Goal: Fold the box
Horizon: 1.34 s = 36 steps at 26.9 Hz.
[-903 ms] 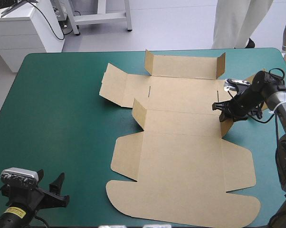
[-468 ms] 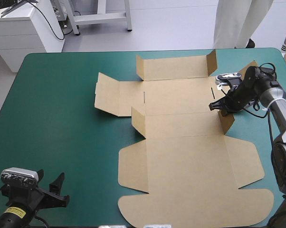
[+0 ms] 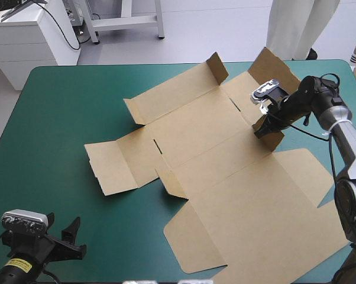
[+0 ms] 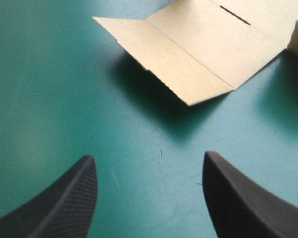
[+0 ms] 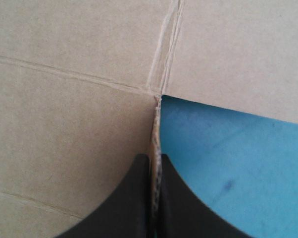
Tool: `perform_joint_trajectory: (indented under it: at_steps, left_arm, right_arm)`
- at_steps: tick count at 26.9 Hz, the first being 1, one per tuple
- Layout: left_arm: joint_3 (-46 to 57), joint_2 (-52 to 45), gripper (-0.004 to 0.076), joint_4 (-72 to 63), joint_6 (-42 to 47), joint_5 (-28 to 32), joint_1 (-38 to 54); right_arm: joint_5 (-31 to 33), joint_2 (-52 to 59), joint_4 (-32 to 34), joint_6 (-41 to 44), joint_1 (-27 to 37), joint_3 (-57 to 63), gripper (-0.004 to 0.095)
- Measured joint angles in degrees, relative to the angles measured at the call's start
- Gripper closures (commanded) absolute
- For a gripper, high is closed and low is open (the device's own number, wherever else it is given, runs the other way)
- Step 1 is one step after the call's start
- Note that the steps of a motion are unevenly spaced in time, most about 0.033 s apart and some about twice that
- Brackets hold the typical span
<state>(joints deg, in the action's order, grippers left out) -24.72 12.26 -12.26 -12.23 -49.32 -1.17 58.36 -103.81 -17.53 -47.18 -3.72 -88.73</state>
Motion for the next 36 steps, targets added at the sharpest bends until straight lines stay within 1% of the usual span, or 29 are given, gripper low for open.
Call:
perform_joint_trajectory:
  at_steps: [7, 12, 17, 21, 24, 25, 29, 30, 33, 34, 36]
  left_arm:
    - [-2.3, 0.0, 0.0282, 0.1, 0.0, -0.8, 0.0]
    - [-3.9, 0.0, 0.0282, 0.1, 0.0, -1.4, 0.0]
    - [-4.9, 0.0, 0.0282, 0.1, 0.0, -3.3, 0.0]
    - [-5.1, 0.0, 0.0282, 0.4, 0.0, -4.5, 0.0]
    - [-5.1, 0.0, 0.0282, 1.4, 0.0, -5.4, 0.0]
    - [-5.1, 0.0, 0.0282, 1.7, 0.0, -5.6, 0.0]
    - [-5.1, 0.0, 0.0282, 1.7, 0.0, -5.6, 0.0]
    - [-5.1, 0.0, 0.0282, 1.8, 0.0, -5.6, 0.0]
    - [-5.1, 0.0, 0.0282, 1.9, 0.0, -5.7, 0.0]
    - [-5.1, 0.0, 0.0282, 1.9, 0.0, -5.5, 0.0]
    - [-5.4, 0.0, 0.0282, 1.9, 0.0, -5.4, 0.0]
  right_arm:
    - [-4.8, -0.8, -2.2, -17.4, -3.5, 0.0, 0.0926]
    - [-8.9, -3.5, -4.1, -25.3, -5.2, -0.1, 0.0932]
    - [-9.7, -7.0, -6.3, -32.1, -7.1, -2.5, 0.0931]
    - [-9.5, -10.1, -6.8, -34.0, -9.1, -8.2, 0.0931]
    - [-7.4, -12.1, -6.7, -34.0, -10.2, -12.9, 0.0931]
    - [-4.8, -13.0, -6.6, -33.6, -10.8, -15.7, 0.0931]
    - [0.9, -13.7, -6.5, -31.8, -11.9, -17.5, 0.0931]
    - [4.7, -13.8, -6.4, -31.3, -12.4, -17.6, 0.0931]
    - [7.0, -14.1, -6.5, -30.8, -13.0, -17.8, 0.0928]
    - [7.0, -14.3, -6.2, -29.7, -13.2, -17.8, 0.0914]
    - [7.0, -14.5, -6.1, -27.9, -13.2, -17.8, 0.082]
